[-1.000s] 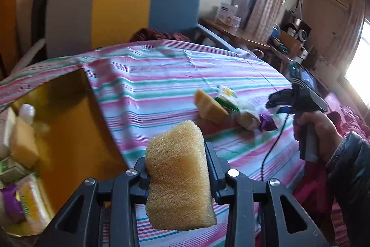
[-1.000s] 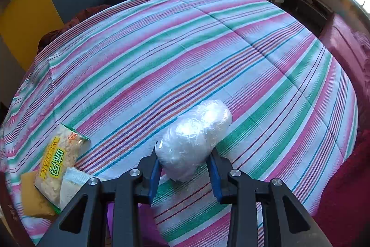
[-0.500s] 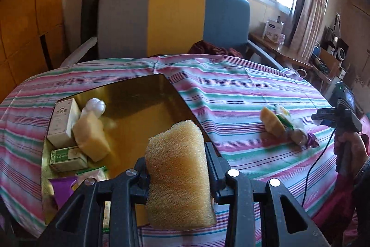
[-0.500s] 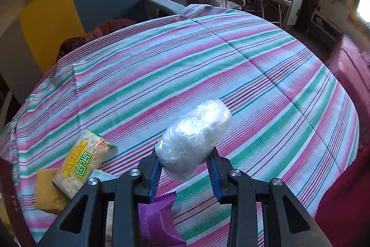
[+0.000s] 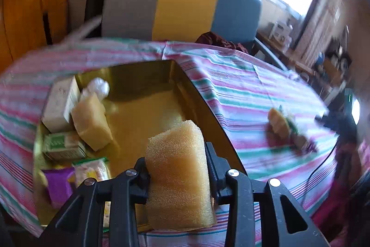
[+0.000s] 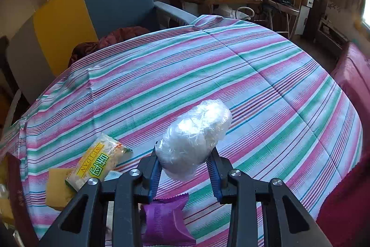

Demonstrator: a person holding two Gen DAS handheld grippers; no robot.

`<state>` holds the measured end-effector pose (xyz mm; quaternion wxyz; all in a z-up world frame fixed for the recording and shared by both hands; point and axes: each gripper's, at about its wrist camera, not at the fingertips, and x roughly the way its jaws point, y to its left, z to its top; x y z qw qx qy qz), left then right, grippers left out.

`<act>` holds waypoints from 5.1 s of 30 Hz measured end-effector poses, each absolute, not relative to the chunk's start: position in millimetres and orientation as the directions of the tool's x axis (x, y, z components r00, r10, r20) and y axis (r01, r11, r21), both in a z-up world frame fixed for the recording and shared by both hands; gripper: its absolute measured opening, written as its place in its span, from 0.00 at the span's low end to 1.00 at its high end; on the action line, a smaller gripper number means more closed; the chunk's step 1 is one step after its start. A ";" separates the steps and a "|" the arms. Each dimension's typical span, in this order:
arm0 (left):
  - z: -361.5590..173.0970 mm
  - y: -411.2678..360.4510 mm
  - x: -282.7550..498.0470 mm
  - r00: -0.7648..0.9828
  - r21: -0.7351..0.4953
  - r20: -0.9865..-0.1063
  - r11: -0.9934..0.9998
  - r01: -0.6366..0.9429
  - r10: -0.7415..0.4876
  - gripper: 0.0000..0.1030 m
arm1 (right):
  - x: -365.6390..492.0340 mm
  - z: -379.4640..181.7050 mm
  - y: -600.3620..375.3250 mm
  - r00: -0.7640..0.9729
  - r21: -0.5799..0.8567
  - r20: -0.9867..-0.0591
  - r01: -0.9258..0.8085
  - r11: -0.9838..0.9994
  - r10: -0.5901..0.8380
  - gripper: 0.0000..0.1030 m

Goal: Organize objects
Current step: 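Carry the sponge into the tray and open the left gripper while the right gripper holds the bag, then lower the white plastic bag into the tray, open the right gripper, then move both grippers back toward the items left on the cloth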

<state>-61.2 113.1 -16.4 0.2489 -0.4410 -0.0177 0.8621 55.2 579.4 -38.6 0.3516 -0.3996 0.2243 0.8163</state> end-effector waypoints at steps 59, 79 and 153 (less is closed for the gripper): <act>2.6 41.5 -41.9 -0.678 -0.075 -0.696 -0.963 -0.259 0.237 0.52 | 16.2 1.7 441.9 -0.651 0.028 -0.731 -0.325 -0.945 0.203 0.36; -20.8 -7.8 -39.2 -0.652 -0.117 -0.737 -0.984 -0.137 0.179 0.52 | -33.0 5.6 223.2 -0.648 0.080 -0.733 0.224 -0.971 -0.209 0.36; 6.3 151.6 -7.1 -0.611 0.049 -0.723 -0.858 -0.511 0.322 0.52 | 67.1 -2.8 542.0 -0.629 0.263 -0.708 -0.657 -0.706 0.321 0.92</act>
